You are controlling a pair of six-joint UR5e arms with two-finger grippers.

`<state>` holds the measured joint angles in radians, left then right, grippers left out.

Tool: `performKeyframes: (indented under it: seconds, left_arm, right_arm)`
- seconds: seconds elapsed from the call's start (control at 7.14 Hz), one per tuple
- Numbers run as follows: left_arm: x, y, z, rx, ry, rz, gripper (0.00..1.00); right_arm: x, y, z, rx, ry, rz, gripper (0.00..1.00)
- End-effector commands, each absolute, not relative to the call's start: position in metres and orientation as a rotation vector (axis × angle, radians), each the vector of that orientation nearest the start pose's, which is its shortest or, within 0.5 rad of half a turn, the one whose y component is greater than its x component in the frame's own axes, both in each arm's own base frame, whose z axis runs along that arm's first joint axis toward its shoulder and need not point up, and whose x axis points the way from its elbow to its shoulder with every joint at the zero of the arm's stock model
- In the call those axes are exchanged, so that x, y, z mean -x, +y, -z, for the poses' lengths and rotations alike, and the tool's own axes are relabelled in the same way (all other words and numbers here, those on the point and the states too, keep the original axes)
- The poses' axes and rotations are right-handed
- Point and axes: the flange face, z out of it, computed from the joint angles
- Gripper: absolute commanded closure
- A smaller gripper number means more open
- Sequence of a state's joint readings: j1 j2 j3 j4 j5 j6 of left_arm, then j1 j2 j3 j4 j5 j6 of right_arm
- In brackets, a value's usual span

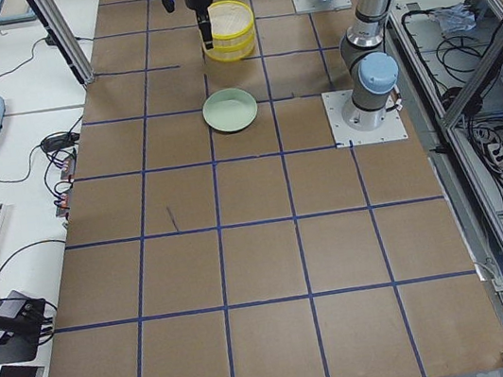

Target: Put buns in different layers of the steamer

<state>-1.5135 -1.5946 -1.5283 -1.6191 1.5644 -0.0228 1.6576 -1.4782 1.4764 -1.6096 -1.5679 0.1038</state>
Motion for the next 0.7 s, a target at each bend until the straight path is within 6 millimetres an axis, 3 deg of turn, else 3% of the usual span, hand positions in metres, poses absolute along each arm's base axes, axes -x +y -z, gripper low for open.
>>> performKeyframes:
  seconds: [0.0,0.56]
  left_arm:
    - [0.1011,-0.5016,-0.5060,0.131,3.153,-0.007,0.00]
    - [0.1070,-0.5014,-0.5032,0.107,3.160,-0.004,0.00]
  right_arm:
    - [-0.1799,-0.5218,-0.4901,-0.024,3.134,0.062,0.00]
    - [-0.1797,-0.5215,-0.4892,-0.024,3.136,0.057,0.00]
